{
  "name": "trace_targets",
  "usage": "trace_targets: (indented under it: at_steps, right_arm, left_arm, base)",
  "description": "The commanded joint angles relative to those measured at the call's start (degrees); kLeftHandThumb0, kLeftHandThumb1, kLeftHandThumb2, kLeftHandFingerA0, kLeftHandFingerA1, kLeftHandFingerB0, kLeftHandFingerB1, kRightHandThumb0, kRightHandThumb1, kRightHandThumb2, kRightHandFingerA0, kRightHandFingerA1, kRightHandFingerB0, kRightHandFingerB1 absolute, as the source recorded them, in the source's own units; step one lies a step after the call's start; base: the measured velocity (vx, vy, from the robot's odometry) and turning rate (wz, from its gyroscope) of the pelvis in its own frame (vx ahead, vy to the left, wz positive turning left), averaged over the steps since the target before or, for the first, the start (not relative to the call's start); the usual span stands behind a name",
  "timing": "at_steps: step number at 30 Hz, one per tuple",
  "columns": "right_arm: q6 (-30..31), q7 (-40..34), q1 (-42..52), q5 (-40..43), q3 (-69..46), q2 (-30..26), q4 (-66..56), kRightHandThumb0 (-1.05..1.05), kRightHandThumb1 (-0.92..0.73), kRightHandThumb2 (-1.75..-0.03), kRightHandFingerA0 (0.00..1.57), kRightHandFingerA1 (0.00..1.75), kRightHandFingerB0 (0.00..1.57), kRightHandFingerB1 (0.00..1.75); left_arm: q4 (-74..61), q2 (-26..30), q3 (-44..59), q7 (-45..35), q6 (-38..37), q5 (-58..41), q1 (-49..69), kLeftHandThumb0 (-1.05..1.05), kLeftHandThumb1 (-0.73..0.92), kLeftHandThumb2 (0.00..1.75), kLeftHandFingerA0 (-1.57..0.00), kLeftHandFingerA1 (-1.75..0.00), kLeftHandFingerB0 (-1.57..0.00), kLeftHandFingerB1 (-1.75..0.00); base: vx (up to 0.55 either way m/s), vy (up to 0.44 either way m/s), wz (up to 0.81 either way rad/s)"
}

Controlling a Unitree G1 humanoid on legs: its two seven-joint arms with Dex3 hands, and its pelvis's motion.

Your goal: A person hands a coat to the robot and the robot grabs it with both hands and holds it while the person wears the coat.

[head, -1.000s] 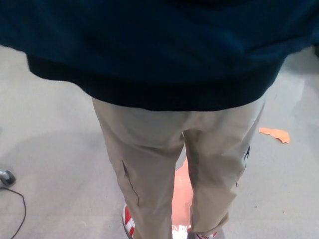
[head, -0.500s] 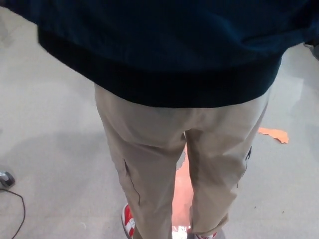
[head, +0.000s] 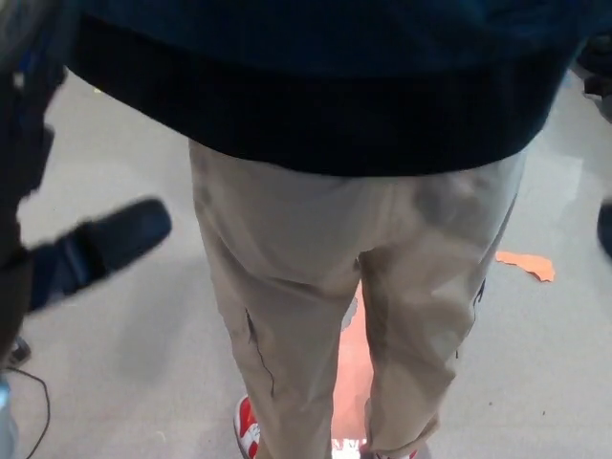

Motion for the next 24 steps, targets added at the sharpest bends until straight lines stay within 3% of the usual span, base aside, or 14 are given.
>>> trace_targets:
  at_steps: [1,4,8,9,10,13,14,15,16,17,18,19,20,24]
  right_arm:
    - [-20.31,-9.31,25.73,-6.64,5.11,6.11,5.53,-0.80,-0.70,-0.94,0.00,0.23,0.00,0.03]
    - [-20.90,-10.39,26.75,-8.53,6.09,4.90,12.86,-0.77,-0.71,-0.97,0.01,0.34,0.00,0.08]
    - [-20.81,-11.09,27.31,-9.30,7.37,4.00,19.60,-0.75,-0.73,-0.98,0.01,0.30,0.00,0.09]
    - [-20.48,-10.84,27.68,-9.50,7.70,3.46,21.18,-0.75,-0.74,-0.99,0.01,0.26,0.00,0.09]
    - [-20.12,-11.06,27.90,-10.03,7.98,3.22,22.73,-0.69,-0.71,-0.99,0.02,0.35,0.00,0.19]
    - [-20.52,-12.04,27.51,-11.06,8.93,1.95,28.93,-0.63,-0.67,-0.97,0.01,0.36,0.00,0.23]
    - [-20.60,-11.74,27.44,-10.60,9.26,1.68,29.97,-0.63,-0.66,-0.96,0.02,0.36,0.00,0.22]
    - [-20.37,-10.93,27.23,-9.67,9.89,1.33,31.63,-0.62,-0.65,-0.96,0.02,0.38,0.00,0.24]
    - [-20.32,-10.82,27.08,-9.53,10.03,1.25,32.07,-0.62,-0.65,-0.96,0.02,0.38,0.00,0.24]
    - [-19.70,-10.23,26.89,-9.52,10.51,0.87,33.20,-0.63,-0.65,-0.96,0.02,0.39,0.01,0.25]
    - [-19.34,-10.27,26.67,-10.04,10.74,0.63,33.91,-0.59,-0.86,-0.67,0.08,0.35,0.06,0.19]
    - [-19.16,-10.58,26.44,-10.61,10.84,0.50,34.42,-0.59,-0.86,-0.67,0.08,0.35,0.06,0.19]
    - [-17.95,-10.10,26.04,-11.35,11.22,0.05,35.38,-0.61,-0.64,-0.96,0.00,0.45,0.04,0.30]
    - [-14.90,-9.06,23.78,-12.36,11.95,-1.05,37.20,-0.63,-0.66,-0.97,0.00,0.44,0.03,0.29]
  left_arm:
    - [3.30,-5.21,-2.42,14.17,-11.98,9.40,21.46,-0.72,0.70,1.04,-0.03,-0.24,-0.05,-0.27]
    - [10.54,-3.17,-3.83,15.65,-13.76,9.75,23.64,-0.75,0.70,1.04,-0.02,-0.24,-0.06,-0.26]
    - [18.56,-1.88,-6.51,21.66,-15.68,12.89,23.15,-0.75,0.67,1.02,-0.03,-0.29,-0.04,-0.28]
    - [20.98,-1.77,-7.49,23.23,-15.58,13.66,23.00,-0.72,0.83,0.66,-0.04,-0.33,-0.10,-0.23]
    - [23.07,-1.31,-8.38,23.74,-15.55,14.18,23.08,-0.75,0.67,1.00,-0.05,-0.33,-0.05,-0.29]
    - [29.92,0.36,-11.56,25.15,-14.87,16.15,22.13,-0.76,0.67,1.00,-0.05,-0.43,-0.08,-0.30]
    - [31.23,0.38,-12.21,25.46,-14.39,16.32,21.83,-0.80,0.83,0.69,-0.08,-0.41,-0.13,-0.25]
    - [33.33,0.28,-13.24,25.09,-13.25,16.41,21.39,-0.89,0.75,1.05,-0.03,-0.48,-0.07,-0.34]
    - [33.86,0.36,-13.53,24.90,-12.90,16.44,21.25,-0.89,0.75,1.05,-0.03,-0.48,-0.07,-0.34]
    - [36.15,0.61,-14.53,24.81,-12.06,16.76,20.60,-0.78,0.69,1.06,-0.11,-0.53,-0.02,-0.39]
    - [37.89,0.89,-15.25,25.33,-11.68,17.05,19.84,-0.36,0.50,1.08,-0.02,-0.52,0.00,-0.47]
    - [39.13,1.15,-15.77,25.91,-11.49,17.26,19.17,-0.36,0.50,1.08,-0.02,-0.52,0.00,-0.47]
    - [42.45,1.42,-16.93,26.91,-10.86,17.83,17.36,-0.73,0.86,0.66,-0.19,-0.40,-0.19,-0.27]
    - [49.12,2.19,-19.22,28.28,-8.91,17.61,12.14,-0.73,0.87,0.67,-0.23,-0.41,-0.21,-0.28]
  base:
    - [0.00,0.000,0.00]
    - [0.00,0.000,0.00]
    - [0.00,0.000,0.00]
    - [0.00,0.000,0.00]
    - [0.00,0.000,0.00]
    - [0.00,0.000,0.00]
    - [0.00,0.000,0.00]
    - [0.00,0.000,0.00]
    - [0.00,0.000,0.00]
    - [0.00,0.000,0.00]
    - [0.00,0.000,0.00]
    - [0.00,0.000,0.00]
    - [0.00,0.000,0.00]
    - [0.00,0.000,0.00]
